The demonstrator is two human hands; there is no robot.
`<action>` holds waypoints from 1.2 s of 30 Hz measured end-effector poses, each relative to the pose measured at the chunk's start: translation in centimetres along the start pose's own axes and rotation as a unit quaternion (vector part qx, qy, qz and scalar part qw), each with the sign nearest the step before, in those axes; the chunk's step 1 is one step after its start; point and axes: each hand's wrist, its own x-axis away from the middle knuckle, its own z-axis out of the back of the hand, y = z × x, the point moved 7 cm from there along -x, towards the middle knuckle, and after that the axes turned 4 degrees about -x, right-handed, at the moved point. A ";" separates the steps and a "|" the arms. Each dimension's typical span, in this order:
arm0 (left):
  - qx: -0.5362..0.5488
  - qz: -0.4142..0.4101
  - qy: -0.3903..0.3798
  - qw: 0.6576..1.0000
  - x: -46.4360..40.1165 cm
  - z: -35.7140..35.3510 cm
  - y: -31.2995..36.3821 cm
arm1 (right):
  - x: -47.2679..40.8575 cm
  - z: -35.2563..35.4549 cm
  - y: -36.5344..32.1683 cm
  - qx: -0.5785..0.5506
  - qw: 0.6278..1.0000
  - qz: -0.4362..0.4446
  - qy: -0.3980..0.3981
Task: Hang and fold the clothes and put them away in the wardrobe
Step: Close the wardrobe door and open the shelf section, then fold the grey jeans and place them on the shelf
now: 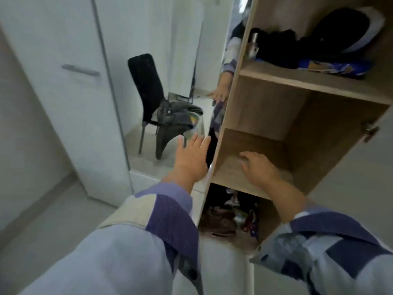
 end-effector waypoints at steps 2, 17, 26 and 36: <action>0.001 0.049 -0.021 0.999 2.7 -1.5 -3.4 | -0.8 -2.1 -2.9 -0.013 0.999 0.038 -0.017; 0.037 0.414 -0.144 0.898 34.1 -6.5 -23.4 | 9.9 -18.2 -32.3 -0.029 0.917 0.347 -0.194; 0.070 0.536 -0.167 0.825 52.5 -7.2 -27.3 | 22.1 -25.2 -43.8 -0.006 0.853 0.448 -0.268; 0.088 0.605 -0.190 0.768 64.0 -11.4 -34.1 | 28.8 -35.3 -51.4 0.064 0.799 0.485 -0.350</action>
